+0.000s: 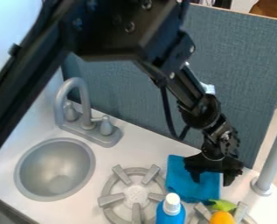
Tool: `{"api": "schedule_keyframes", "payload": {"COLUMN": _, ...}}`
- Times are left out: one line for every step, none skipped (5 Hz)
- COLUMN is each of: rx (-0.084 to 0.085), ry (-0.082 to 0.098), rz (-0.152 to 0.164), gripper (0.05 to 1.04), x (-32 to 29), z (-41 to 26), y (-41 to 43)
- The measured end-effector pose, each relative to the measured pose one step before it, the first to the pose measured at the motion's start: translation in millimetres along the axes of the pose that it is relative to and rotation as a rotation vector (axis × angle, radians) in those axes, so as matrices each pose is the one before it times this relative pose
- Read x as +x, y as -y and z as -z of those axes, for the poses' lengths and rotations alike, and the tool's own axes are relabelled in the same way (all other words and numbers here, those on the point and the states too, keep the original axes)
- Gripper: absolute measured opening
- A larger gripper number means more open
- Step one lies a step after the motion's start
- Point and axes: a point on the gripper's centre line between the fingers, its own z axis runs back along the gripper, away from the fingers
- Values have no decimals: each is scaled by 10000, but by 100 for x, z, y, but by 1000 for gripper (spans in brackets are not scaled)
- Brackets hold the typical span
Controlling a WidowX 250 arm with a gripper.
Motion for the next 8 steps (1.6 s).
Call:
{"api": "schedule_keyframes", "payload": {"rx": 238, "ry": -27, "rz": 140, "gripper": 1000, "x": -117, "z": 909, "y": -282}}
{"api": "schedule_keyframes", "payload": {"rx": 173, "ry": 79, "rz": -43, "gripper": 1000, "x": 416, "z": 463, "y": -68}}
{"api": "schedule_keyframes", "payload": {"rx": 102, "ry": 160, "rz": -176, "gripper": 1000, "x": 873, "z": 285, "y": -337}}
{"api": "schedule_keyframes", "payload": {"rx": 223, "ry": 67, "rz": -381, "gripper": 1000, "x": 1237, "z": 389, "y": -902}}
{"api": "schedule_keyframes", "payload": {"rx": 238, "ry": -23, "rz": -454, "gripper": 1000, "x": 1520, "z": 387, "y": -1564}}
{"api": "schedule_keyframes", "payload": {"rx": 85, "ry": 13, "rz": -316, "gripper": 1000, "x": 665, "z": 162, "y": -808}}
{"api": "schedule_keyframes", "payload": {"rx": 128, "ry": 17, "rz": -438, "gripper": 1000, "x": 969, "z": 327, "y": -1100}}
{"api": "schedule_keyframes", "payload": {"rx": 244, "ry": -41, "rz": -395, "gripper": 1000, "x": 1138, "z": 460, "y": -1050}}
